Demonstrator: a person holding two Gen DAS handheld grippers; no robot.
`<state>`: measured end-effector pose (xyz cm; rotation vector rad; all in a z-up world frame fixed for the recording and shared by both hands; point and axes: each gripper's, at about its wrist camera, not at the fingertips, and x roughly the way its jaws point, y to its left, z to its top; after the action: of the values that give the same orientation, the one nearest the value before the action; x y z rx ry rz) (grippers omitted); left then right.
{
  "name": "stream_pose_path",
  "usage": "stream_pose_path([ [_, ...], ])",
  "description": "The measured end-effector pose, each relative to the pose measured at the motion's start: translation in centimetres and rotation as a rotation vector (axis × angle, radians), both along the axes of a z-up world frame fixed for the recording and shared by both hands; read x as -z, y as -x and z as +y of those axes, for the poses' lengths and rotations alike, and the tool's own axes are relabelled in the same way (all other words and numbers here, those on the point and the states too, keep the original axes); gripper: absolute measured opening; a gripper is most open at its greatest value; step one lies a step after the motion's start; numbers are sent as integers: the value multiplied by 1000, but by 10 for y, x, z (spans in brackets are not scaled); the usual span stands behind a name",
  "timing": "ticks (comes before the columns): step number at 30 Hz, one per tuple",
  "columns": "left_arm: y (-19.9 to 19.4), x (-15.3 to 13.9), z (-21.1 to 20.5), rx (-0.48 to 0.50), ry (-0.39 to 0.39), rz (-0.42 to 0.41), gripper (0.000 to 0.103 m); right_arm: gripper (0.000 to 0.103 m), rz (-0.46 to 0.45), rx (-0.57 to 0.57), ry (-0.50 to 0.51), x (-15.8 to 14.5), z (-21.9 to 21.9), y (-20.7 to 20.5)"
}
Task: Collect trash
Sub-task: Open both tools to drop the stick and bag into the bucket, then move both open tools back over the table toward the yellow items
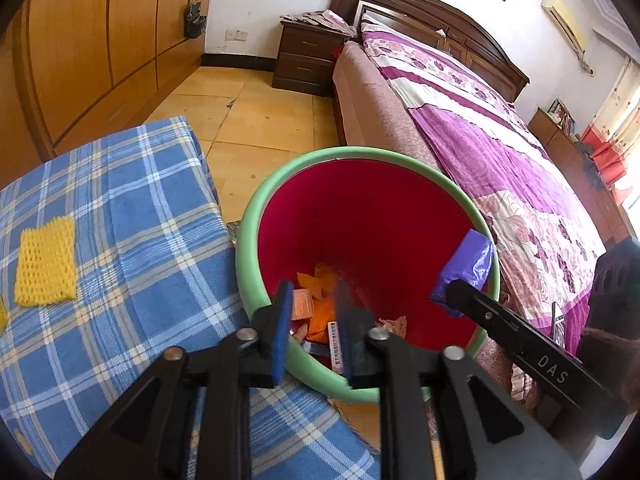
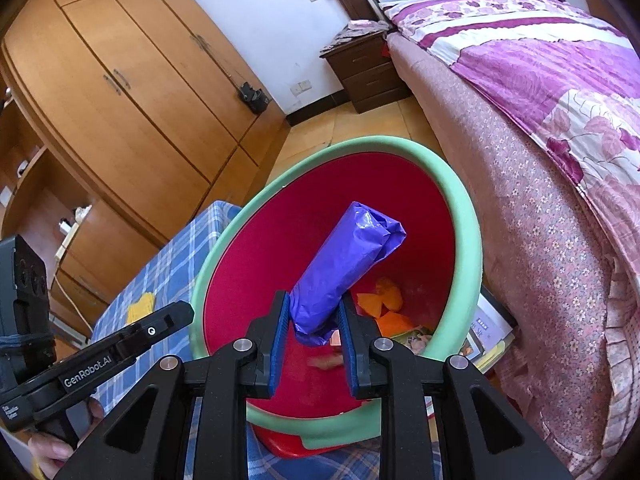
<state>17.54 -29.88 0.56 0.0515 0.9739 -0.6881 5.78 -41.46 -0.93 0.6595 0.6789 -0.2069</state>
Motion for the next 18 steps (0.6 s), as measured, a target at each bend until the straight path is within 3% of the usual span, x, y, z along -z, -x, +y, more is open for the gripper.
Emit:
stream_pose_path([
  [10, 6, -6, 19, -38, 4, -11, 31, 30, -11, -2, -31, -3, 4, 3],
  [14, 7, -8, 31, -64, 8, -8, 31, 42, -15, 3, -22, -8, 9, 6],
  [18, 10, -13, 44, -91, 17, -19, 31, 43, -25, 7, -20, -14, 12, 9],
])
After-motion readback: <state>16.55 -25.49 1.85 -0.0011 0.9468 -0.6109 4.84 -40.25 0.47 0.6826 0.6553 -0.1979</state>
